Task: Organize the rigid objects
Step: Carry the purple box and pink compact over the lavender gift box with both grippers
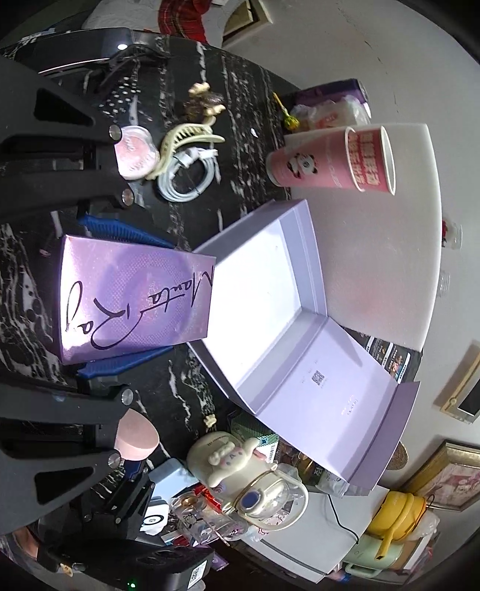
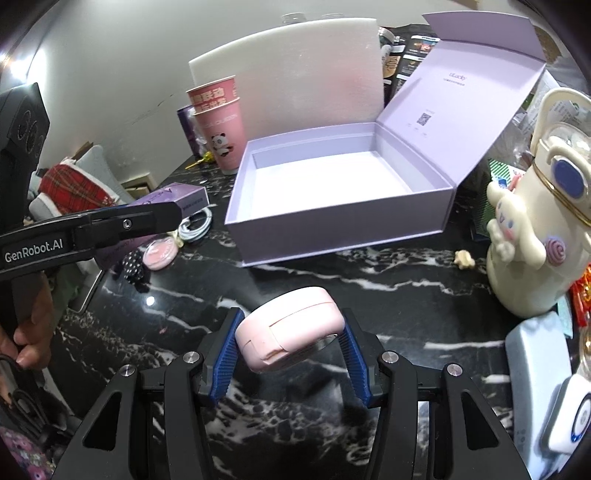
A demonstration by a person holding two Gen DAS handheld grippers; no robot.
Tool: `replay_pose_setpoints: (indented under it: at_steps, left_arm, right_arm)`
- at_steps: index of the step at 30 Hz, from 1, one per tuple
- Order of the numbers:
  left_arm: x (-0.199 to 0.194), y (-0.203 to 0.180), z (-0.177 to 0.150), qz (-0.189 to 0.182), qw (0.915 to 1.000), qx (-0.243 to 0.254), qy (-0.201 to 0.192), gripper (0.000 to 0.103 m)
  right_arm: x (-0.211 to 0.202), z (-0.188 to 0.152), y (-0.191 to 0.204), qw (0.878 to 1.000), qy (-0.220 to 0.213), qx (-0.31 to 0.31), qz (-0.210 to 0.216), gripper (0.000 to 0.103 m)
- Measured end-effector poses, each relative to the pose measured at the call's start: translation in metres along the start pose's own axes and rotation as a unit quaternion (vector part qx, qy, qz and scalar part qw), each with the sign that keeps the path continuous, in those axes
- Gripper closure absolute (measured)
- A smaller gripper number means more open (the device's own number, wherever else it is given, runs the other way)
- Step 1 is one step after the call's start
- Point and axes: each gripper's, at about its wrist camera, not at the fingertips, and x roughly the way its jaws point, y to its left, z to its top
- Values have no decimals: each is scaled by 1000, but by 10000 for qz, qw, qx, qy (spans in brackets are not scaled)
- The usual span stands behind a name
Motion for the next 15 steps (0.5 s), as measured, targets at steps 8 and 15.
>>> replay_pose_setpoints:
  at_steps: [8,15]
  left_arm:
    - [14,-11,27,-115,9998,147,-24,51]
    - [30,-20,49,-216,9994,276,-1,51]
  right_arm:
    - [5,24,-18,9999,-83,-39,-127,52]
    - [10,45,-30,9998,-167,-59,-39,52]
